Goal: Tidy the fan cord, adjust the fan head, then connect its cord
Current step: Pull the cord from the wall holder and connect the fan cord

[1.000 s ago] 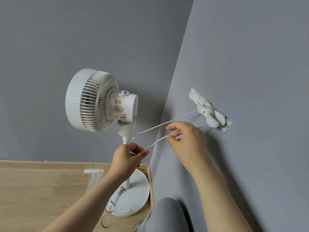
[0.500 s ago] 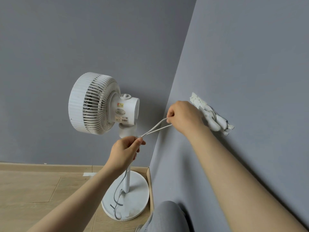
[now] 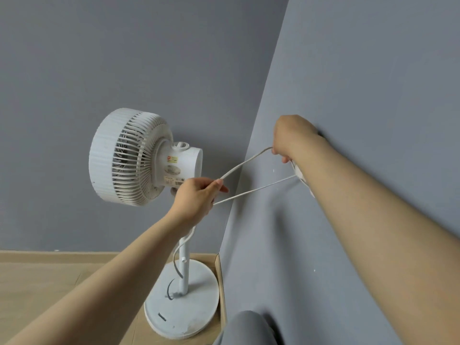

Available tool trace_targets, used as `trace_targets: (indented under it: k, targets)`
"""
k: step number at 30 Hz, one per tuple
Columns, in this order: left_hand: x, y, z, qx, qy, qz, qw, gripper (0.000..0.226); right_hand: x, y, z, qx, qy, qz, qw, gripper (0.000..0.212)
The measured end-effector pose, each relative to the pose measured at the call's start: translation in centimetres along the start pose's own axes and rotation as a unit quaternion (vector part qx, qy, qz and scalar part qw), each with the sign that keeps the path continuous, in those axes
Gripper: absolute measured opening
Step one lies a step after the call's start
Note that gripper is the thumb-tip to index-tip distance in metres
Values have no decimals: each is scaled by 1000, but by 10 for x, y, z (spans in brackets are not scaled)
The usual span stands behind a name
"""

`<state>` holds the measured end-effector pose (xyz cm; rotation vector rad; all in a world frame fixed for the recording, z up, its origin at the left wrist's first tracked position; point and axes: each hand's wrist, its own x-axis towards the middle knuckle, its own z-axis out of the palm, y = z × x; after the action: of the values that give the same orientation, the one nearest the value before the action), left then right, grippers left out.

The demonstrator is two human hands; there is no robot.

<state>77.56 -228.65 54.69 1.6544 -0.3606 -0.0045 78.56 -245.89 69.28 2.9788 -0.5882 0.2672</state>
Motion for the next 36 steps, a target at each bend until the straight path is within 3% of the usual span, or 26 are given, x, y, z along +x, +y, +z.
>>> trace_targets:
  k: [3,7,10,15,29,36]
  targets:
    - [-1,5,7,14,-5,5,1000,29,6,8,-2,18,-84,42,995,20]
    - [-7,10,13,18,-6,14,1000,26,3,12,-7,13,-43,0,999,33]
    - [-8,9,11,21,-5,13,1000,24,-5,7,-15,-28,-139,70,987,36]
    - [-7,15,10,5,-8,11,1000,24,9,11,-26,20,-184,106,977,39]
    - [-19,28,14,-45,-29,9,999,26,-46,35,-69,141,-106,46,983,9]
    - [-27,28,21,-42,-38,2,998,26,-109,44,-61,235,-78,66,967,28]
